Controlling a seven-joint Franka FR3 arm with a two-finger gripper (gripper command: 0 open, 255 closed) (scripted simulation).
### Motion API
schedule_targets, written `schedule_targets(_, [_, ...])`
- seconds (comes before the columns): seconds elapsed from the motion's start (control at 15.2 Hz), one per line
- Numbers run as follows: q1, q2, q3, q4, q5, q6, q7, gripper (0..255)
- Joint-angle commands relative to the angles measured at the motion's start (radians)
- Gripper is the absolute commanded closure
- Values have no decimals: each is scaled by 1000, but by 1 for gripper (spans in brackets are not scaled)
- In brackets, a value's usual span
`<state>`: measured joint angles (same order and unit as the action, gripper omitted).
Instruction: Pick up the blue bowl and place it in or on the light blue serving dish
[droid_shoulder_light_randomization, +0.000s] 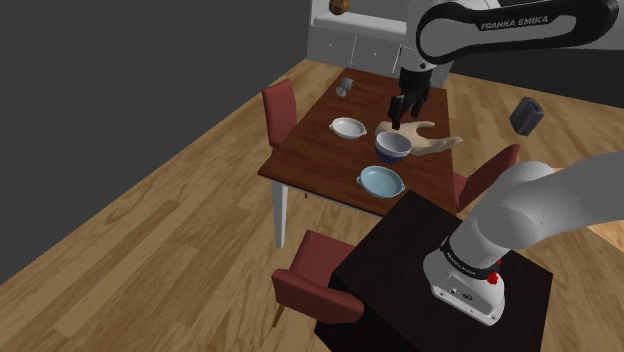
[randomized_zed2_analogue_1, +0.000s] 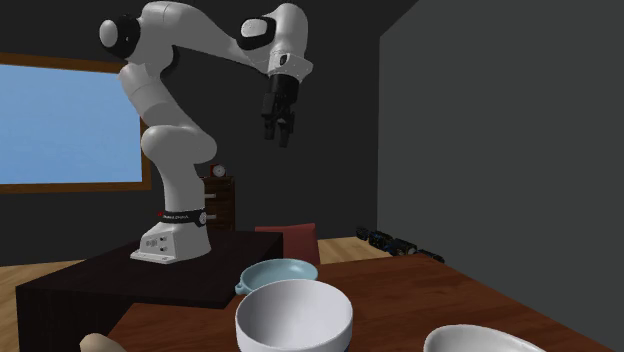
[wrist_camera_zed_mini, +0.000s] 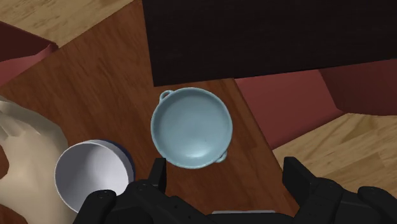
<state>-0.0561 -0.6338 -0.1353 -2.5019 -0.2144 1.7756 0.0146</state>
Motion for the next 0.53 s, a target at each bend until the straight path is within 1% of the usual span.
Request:
schedule_targets(0.0, [-10,48,-23,-19,-17,78,-7,0])
schedule_targets(0.46, [-49,250,-113,-38,-68,334,-46,0])
